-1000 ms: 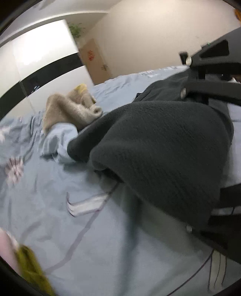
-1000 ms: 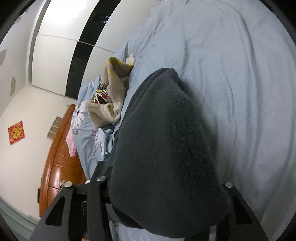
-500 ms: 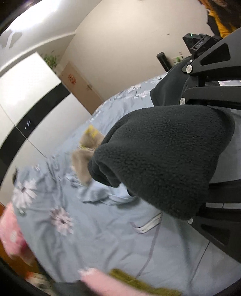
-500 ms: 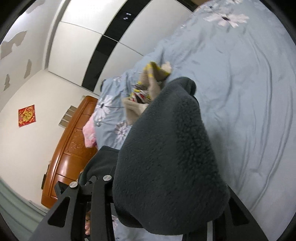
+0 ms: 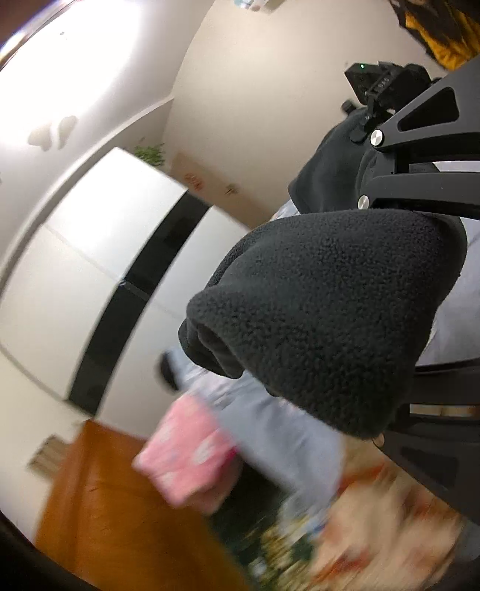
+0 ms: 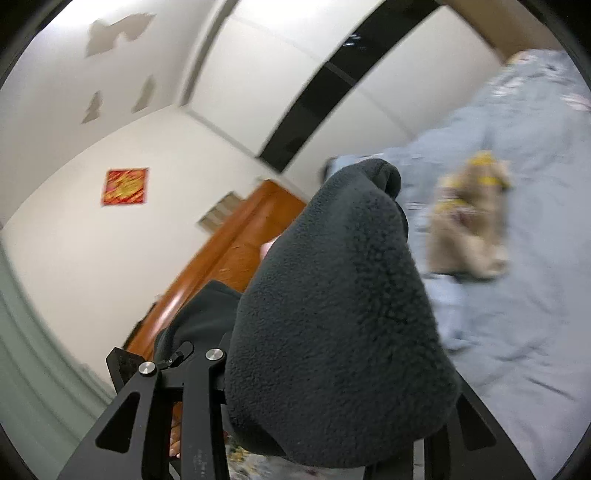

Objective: Fold clothes
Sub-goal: 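Lift the folded jacket with both grippers and carry it toward the clothes stack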

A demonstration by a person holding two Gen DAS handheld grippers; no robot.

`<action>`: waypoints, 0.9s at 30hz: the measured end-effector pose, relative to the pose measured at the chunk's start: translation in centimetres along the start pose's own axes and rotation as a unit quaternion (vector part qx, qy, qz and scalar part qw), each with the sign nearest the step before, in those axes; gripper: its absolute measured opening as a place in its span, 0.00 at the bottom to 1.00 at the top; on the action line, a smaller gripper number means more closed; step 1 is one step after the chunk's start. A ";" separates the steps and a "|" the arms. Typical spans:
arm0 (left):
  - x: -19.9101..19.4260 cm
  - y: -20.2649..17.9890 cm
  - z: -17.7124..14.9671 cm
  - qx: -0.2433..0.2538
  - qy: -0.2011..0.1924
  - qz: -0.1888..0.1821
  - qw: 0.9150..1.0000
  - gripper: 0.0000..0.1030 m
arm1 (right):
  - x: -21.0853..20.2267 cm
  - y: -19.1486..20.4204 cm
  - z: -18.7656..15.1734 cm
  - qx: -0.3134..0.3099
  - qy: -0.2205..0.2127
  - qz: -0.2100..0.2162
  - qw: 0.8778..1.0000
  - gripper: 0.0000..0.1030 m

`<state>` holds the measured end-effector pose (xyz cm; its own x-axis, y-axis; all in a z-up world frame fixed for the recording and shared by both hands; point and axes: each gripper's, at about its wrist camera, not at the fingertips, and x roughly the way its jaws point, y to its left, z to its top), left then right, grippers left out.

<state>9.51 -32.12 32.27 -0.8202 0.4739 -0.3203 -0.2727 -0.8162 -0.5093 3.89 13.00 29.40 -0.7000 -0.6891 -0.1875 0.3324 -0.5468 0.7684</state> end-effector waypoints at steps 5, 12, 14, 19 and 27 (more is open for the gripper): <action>-6.5 8.8 1.6 -0.015 -0.059 0.023 0.998 0.41 | 8.7 5.7 -4.1 -0.023 0.030 0.062 0.997 0.39; -9.0 25.0 -6.6 -0.112 -0.036 0.079 0.990 0.41 | 19.0 3.7 -17.5 -0.042 0.144 0.055 0.987 0.40; -9.2 28.2 -8.7 -0.150 -0.038 0.070 0.985 0.42 | 19.9 1.1 -20.4 -0.013 0.159 0.058 0.985 0.40; -8.9 32.4 -11.3 -0.185 -0.050 0.049 0.980 0.46 | 20.0 -1.2 -23.3 0.010 0.149 0.060 0.987 0.46; -6.4 35.4 -12.2 -0.241 -0.060 0.074 0.966 0.52 | 21.0 -1.1 -25.1 0.018 0.139 0.050 0.989 0.49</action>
<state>11.23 -60.05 6.58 -0.8923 0.2988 -0.3384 0.0943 -0.6097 -0.7870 4.66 -12.79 9.28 -0.4622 -0.8455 -0.2674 0.3653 -0.4564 0.8113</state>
